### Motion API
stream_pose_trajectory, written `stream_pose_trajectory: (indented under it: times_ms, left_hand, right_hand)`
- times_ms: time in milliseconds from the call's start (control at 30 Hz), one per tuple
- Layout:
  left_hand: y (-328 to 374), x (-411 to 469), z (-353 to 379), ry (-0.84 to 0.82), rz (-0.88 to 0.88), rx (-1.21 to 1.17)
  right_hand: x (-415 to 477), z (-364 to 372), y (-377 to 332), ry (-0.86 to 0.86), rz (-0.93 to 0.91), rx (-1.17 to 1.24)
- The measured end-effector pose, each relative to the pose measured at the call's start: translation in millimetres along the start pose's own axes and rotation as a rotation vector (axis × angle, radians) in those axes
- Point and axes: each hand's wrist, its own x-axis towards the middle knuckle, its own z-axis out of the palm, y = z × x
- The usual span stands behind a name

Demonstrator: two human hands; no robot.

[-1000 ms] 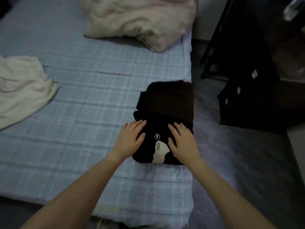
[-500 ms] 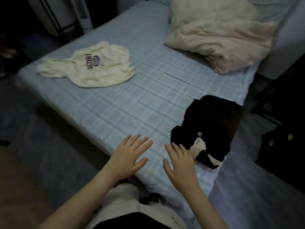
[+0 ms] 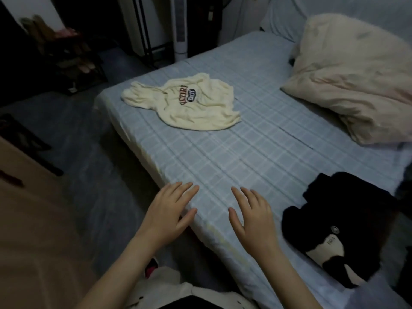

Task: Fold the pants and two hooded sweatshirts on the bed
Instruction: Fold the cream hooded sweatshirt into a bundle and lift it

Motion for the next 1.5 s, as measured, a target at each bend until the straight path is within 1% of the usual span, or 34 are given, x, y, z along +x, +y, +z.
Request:
stream_pose_trajectory:
  times_ms: [100,200,333,433,600,700,867,933,1100,1167,1233,1367,1433,1500]
  left_hand:
    - [-60,-8,-14,-0.02,-0.03,-0.004]
    - [-128,-11,-41,-0.046,-0.042,0.04]
    - [-208,-2,-90,0.015,-0.113,0.026]
    - [-259,14,-115,0.077,-0.154,-0.026]
    - [-320,50,-117,0.101,-0.16,-0.102]
    - [-353,73,-109,0.038,-0.217,-0.127]
    - [-415,136,-116,-0.039,-0.229,-0.068]
    - [-440,174,-132,-0.043,-0.213,-0.039]
    - [-499,283,-175,0.044,-0.134,-0.022]
    - [-514,314,-183,0.081,-0.089,-0.01]
    - [-535,346,-186,0.073,-0.056,-0.028]
    - [-579,399,-173,-0.011,0.051,-0.063]
    - [-604,424,-164,-0.093,0.11,-0.088]
    - [-630,455,-159,-0.197,0.208,-0.08]
  right_hand:
    - [26,42,-41,-0.037,-0.001,0.036]
    - [63,84,-95,-0.073,-0.02,0.098]
    - [122,117,-163,-0.074,-0.061,0.123]
    - [160,132,-197,-0.079,-0.053,0.12]
    - [215,158,-220,-0.14,-0.023,0.072]
    - [254,183,-223,-0.169,-0.011,0.055]
    - [351,231,-229,-0.138,-0.028,0.052]
    - [397,241,-233,-0.115,-0.027,0.056]
    - [504,256,-244,-0.024,-0.044,0.059]
    - [532,259,-245,0.024,-0.057,0.04]
    - [559,267,-246,0.053,-0.037,0.019]
    - [597,294,-253,0.075,0.059,-0.026]
    - [608,310,-260,0.083,0.142,-0.05]
    - [619,325,-270,0.097,0.249,-0.074]
